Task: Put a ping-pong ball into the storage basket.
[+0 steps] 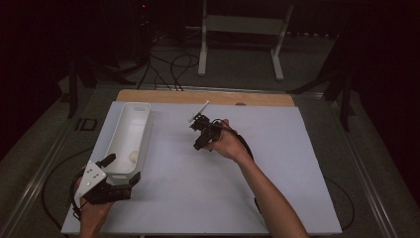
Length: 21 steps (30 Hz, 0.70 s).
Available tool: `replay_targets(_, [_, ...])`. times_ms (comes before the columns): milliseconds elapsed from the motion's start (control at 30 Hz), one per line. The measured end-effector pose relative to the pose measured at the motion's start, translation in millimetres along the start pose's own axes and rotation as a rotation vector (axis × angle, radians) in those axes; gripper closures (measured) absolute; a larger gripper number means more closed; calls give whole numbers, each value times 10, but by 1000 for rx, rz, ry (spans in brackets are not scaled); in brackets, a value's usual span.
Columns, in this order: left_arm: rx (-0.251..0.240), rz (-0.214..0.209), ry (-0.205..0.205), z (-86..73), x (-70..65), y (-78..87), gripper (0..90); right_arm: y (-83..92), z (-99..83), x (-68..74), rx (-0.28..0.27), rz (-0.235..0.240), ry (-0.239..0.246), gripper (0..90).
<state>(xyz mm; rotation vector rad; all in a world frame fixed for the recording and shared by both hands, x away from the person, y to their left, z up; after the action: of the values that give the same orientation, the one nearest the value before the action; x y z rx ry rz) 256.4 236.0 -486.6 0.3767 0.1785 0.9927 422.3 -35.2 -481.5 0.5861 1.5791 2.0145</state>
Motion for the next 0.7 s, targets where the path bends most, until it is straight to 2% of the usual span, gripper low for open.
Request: replay_targets(700, [5,1,0,-2,0,-6,6,42,99,73,-17,5,10,503])
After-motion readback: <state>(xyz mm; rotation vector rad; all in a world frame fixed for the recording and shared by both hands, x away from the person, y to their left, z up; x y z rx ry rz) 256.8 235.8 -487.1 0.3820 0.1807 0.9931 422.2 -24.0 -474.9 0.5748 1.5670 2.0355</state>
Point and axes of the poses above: each handheld gripper's, and its own axes: y roughly backward along the jaws, z roughly out of its top, x roughly to its left, the point moved 4 cm from there along -y, roughly forward along the jaws, and after that the axes turned 7 degrees about x, right-handed, at the moved point
